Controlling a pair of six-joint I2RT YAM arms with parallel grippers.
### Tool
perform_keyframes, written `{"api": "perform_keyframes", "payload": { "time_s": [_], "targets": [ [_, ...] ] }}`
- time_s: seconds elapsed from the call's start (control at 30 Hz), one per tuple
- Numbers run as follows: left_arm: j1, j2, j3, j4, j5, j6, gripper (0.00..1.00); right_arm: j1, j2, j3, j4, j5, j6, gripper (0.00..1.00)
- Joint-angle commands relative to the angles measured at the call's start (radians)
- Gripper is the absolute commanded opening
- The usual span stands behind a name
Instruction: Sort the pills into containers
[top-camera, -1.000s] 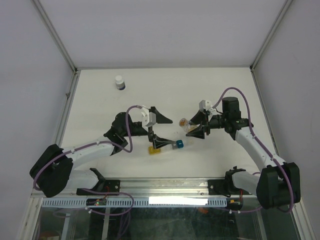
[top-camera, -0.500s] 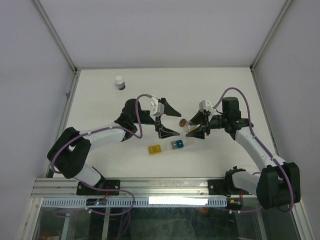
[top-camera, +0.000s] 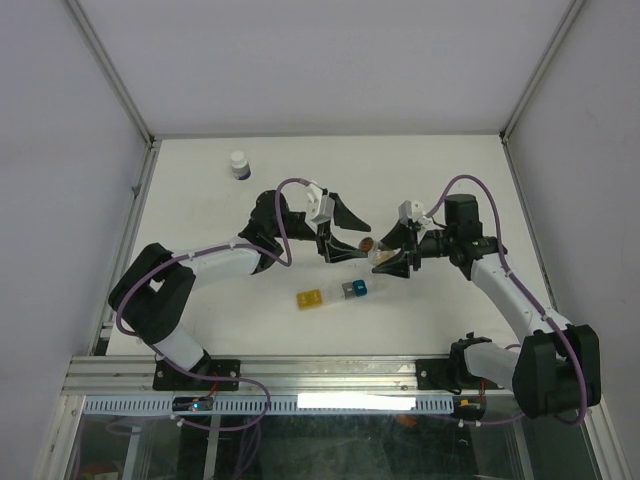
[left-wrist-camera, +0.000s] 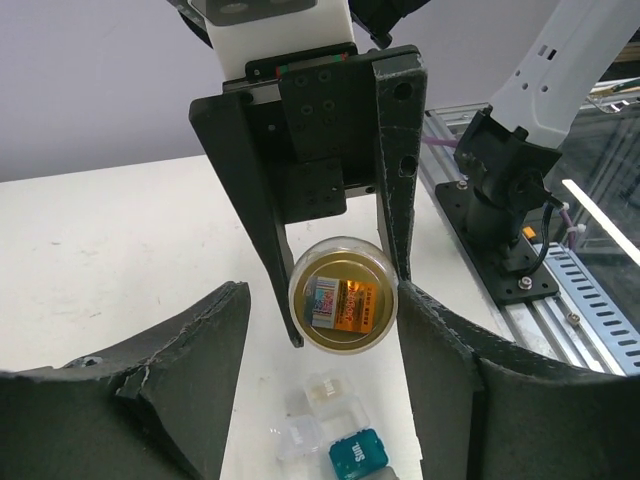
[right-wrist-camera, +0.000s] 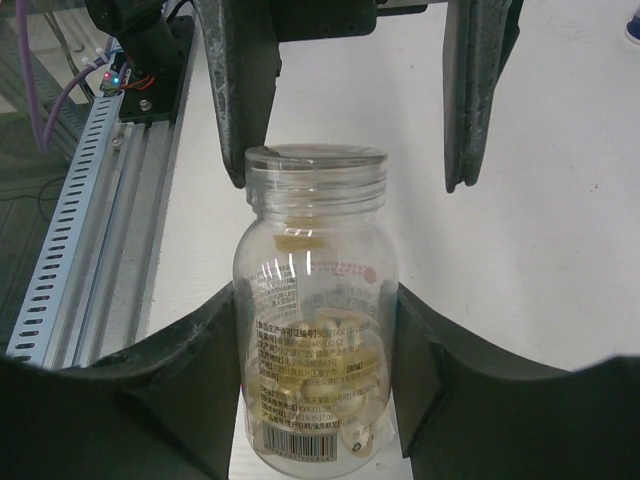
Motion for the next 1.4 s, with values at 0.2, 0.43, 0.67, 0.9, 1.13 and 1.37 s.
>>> {"api": "perform_keyframes", "payload": {
  "time_s": [0.2,0.43,0.67,0.9,1.13,1.37],
  "targets": [
    [-0.006,0.007,0.045,0.023,0.055,-0.010,0.60,0.003,-0.003,0.031,0.016,-0.034,-0.016,0.00],
    [-0.018,0.006,0.069,-0.058,0.032,0.034,0.58,0.004,-0.003,0.032,0.016,-0.035,-0.014,0.00],
    [-0.022,0.000,0.077,-0.081,0.014,0.035,0.48,0.006,-0.002,0.034,0.016,-0.034,-0.015,0.00],
    [-0.036,-0.029,0.071,-0.099,-0.028,0.013,0.39,0.006,-0.002,0.035,0.017,-0.029,-0.014,0.00],
    [-0.069,-0.144,-0.016,-0.113,-0.281,-0.202,0.20,0.005,-0.005,0.036,0.024,0.003,-0.008,0.00],
    [-0.229,-0.267,-0.081,-0.221,-0.729,-0.480,0.00,0.005,-0.005,0.032,0.044,0.026,0.014,0.00]
  ]
}}
